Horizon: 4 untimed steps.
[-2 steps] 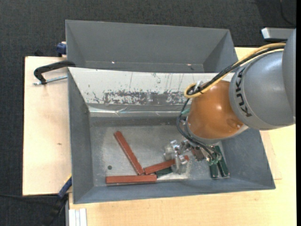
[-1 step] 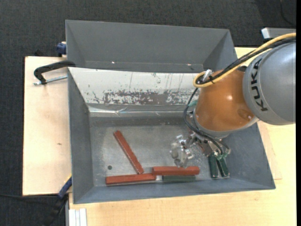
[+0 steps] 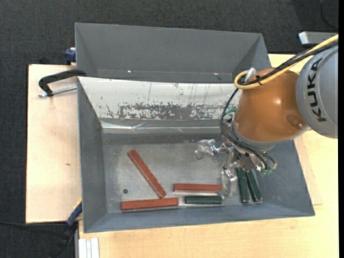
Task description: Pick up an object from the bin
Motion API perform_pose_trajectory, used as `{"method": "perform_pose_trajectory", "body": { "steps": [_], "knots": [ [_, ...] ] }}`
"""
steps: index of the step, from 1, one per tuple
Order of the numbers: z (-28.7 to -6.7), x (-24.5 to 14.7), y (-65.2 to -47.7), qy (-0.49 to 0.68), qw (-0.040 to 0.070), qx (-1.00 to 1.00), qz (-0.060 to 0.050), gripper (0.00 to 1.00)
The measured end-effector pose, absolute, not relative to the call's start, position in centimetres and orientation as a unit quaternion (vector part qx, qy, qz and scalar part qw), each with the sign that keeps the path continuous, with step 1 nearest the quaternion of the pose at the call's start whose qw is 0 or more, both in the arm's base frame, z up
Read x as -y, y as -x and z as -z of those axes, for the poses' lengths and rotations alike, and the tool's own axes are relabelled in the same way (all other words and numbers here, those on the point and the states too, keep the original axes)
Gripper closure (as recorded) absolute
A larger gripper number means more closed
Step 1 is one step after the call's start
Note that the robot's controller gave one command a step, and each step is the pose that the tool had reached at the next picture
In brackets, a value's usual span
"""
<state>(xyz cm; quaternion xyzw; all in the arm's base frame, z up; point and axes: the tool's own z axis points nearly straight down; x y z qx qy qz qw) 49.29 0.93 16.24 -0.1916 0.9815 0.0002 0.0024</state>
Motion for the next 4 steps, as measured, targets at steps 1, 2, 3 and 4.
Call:
{"method": "perform_pose_trajectory", "body": {
  "steps": [1,2,3,4],
  "knots": [
    [-16.2,-0.9,-49.3,0.192,0.002,-0.981,0.0,0.0],
    [-13.4,-1.2,-49.6,0.261,0.006,-0.965,0.001,0.0],
    [-8.0,-2.5,-50.1,0.42,0.002,-0.908,0.0,0.0],
    [-7.1,1.0,-49.7,0.36,0.001,-0.933,-0.001,0.0]
  ]
}}
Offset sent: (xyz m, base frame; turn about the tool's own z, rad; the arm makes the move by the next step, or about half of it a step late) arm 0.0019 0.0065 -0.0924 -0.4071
